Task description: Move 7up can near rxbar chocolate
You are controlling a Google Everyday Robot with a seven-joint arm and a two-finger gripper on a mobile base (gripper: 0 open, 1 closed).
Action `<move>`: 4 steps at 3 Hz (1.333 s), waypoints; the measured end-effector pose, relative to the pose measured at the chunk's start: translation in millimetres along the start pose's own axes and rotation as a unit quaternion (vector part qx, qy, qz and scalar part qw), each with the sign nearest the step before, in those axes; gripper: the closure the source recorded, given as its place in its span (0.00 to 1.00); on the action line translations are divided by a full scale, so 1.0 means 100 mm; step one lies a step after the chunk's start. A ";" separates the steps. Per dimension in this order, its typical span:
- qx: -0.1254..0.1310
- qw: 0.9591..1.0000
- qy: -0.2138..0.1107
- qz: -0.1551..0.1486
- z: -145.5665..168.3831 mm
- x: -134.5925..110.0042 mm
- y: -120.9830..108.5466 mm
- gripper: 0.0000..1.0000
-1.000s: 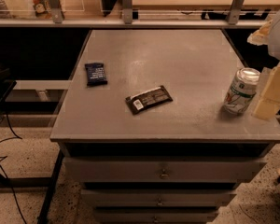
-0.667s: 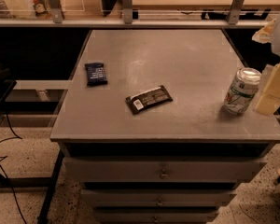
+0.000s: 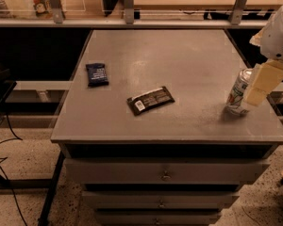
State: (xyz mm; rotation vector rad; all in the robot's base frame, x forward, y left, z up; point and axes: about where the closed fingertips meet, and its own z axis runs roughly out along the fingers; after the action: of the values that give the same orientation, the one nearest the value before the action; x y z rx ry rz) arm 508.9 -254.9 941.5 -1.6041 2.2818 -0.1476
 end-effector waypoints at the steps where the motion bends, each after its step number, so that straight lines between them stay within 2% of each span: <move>1: -0.004 1.000 -0.011 0.015 0.32 0.07 -0.14 0.00; 2: -0.003 0.999 -0.026 0.030 0.53 0.11 -0.25 0.00; 4: 0.001 0.999 -0.038 0.039 0.67 0.19 -0.34 0.00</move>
Offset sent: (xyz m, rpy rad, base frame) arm 0.0548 -0.0219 -0.0653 0.1111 -0.0158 -0.0650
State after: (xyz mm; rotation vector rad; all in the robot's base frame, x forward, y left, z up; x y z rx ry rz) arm 555.7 -277.3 884.1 -1.4914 2.2817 -0.0673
